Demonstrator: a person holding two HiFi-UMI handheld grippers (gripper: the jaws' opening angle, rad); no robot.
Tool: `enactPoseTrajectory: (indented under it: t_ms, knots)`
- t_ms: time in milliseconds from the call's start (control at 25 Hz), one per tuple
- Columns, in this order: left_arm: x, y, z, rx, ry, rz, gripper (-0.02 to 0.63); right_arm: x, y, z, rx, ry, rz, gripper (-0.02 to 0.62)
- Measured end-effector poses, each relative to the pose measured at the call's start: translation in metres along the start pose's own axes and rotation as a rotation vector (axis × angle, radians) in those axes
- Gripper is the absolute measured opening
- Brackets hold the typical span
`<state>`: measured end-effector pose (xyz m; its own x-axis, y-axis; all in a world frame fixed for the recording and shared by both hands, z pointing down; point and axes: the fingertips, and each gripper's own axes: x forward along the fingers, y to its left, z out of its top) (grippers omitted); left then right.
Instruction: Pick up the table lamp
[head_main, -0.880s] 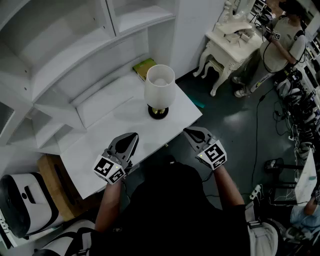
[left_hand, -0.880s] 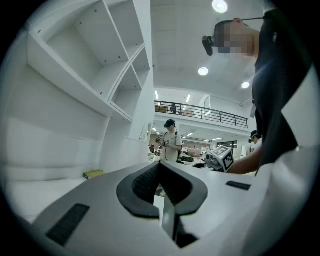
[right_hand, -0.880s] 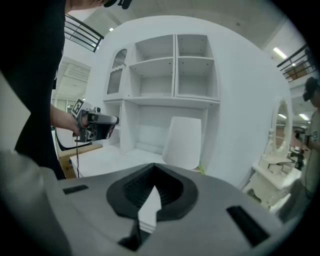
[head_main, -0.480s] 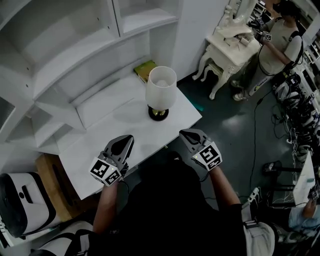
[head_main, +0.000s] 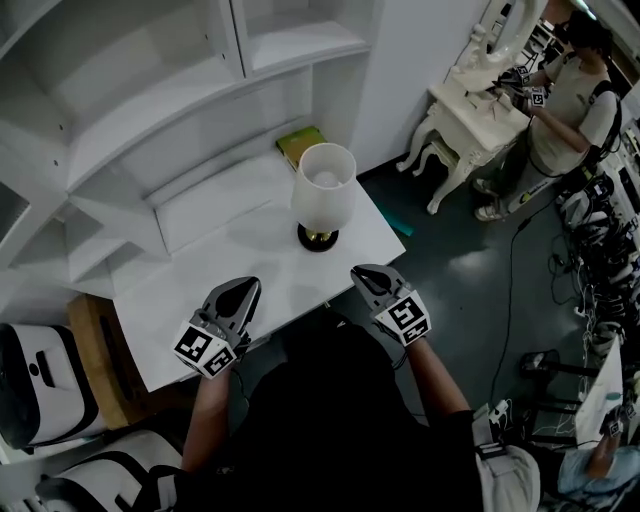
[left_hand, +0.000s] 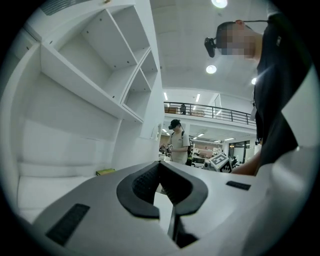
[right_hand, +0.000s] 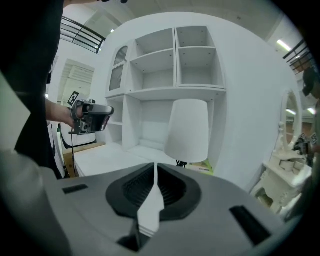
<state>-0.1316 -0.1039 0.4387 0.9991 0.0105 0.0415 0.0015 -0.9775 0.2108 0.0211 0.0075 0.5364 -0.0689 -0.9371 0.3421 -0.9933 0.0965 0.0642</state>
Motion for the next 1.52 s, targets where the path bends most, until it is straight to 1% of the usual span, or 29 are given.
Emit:
enactPoseTrajectory:
  t_ms: [40, 160, 400, 640, 800, 920, 1080, 1200, 1520]
  knots:
    - [0.002, 0.001, 0.0, -0.002, -0.001, 0.016, 0.009, 0.005, -0.005, -0.004, 0.001, 0.003, 0.012, 0.019]
    - [0.009, 0.005, 0.0, -0.018, -0.01, 0.072, 0.009, 0.024, -0.021, -0.016, -0.003, 0.013, 0.055, 0.095]
    - [0.028, 0.006, -0.003, -0.051, -0.019, 0.178, 0.009, 0.051, -0.05, -0.032, -0.023, 0.03, 0.156, 0.149]
    - [0.048, -0.002, -0.003, -0.045, -0.019, 0.257, 0.009, 0.074, -0.069, -0.042, -0.037, -0.007, 0.256, 0.191]
    - [0.05, -0.003, -0.002, -0.046, -0.019, 0.337, 0.009, 0.097, -0.079, -0.052, -0.052, 0.001, 0.316, 0.227]
    - [0.051, 0.0, -0.003, -0.054, -0.021, 0.4, 0.009, 0.114, -0.086, -0.057, -0.053, 0.006, 0.359, 0.239]
    - [0.053, -0.001, -0.004, -0.064, -0.022, 0.464, 0.009, 0.136, -0.094, -0.071, -0.052, 0.026, 0.4, 0.262]
    - [0.053, -0.002, -0.003, -0.066, -0.019, 0.51, 0.009, 0.151, -0.096, -0.078, -0.049, 0.021, 0.43, 0.266]
    - [0.06, -0.011, -0.009, -0.063, 0.005, 0.613, 0.009, 0.177, -0.091, -0.074, -0.082, -0.019, 0.518, 0.267]
